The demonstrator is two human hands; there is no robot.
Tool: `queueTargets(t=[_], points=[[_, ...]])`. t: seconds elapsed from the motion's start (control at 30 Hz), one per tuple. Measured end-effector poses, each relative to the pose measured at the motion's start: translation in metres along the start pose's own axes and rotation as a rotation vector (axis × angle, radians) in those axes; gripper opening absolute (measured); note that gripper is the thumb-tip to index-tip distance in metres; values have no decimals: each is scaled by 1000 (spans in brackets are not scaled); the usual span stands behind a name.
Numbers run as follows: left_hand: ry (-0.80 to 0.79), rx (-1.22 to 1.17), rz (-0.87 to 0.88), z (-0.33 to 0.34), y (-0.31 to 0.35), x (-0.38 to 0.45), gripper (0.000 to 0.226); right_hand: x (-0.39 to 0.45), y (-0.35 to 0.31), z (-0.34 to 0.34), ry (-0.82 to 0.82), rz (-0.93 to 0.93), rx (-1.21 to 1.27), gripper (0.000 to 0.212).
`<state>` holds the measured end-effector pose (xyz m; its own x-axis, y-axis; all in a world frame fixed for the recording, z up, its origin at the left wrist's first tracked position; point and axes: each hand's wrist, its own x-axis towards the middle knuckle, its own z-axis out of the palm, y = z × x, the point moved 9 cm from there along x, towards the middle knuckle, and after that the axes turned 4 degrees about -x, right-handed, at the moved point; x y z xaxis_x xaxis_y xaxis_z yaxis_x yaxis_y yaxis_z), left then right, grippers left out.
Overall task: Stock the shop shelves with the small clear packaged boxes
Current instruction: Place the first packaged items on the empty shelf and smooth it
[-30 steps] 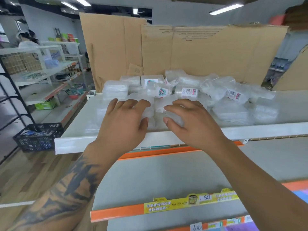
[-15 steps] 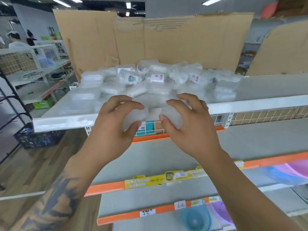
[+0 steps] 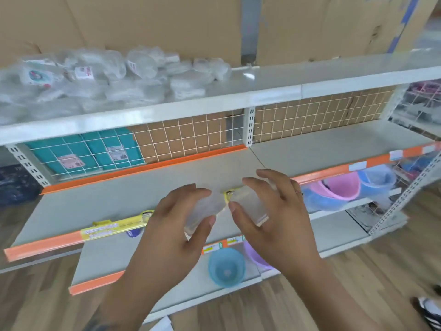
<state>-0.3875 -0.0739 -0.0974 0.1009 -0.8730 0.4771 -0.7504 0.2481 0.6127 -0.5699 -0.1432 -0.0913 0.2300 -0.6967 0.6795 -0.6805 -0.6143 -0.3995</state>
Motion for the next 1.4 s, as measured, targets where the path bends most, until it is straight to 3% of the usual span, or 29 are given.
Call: queueTargets(t=[0.2, 0.33, 0.57, 0.77, 0.97, 1.4], points=[[-126, 27, 40, 96, 33, 42, 36, -13, 100, -26, -20, 120, -21, 46], [-126, 38, 130, 148, 59, 92, 34, 5, 164, -44, 5, 180, -63, 46], [-81, -43, 303, 208, 112, 231, 35, 116, 259, -85, 72, 139, -177, 45], [-87, -3, 350, 247, 161, 335, 35, 209, 323, -120, 162, 120, -236, 48], [-94, 36, 326, 273, 192, 396, 37, 274, 378, -134, 229, 96, -170, 47], [-17, 120, 77, 378, 235, 501, 32, 393, 544, -147, 50, -57, 9, 47]])
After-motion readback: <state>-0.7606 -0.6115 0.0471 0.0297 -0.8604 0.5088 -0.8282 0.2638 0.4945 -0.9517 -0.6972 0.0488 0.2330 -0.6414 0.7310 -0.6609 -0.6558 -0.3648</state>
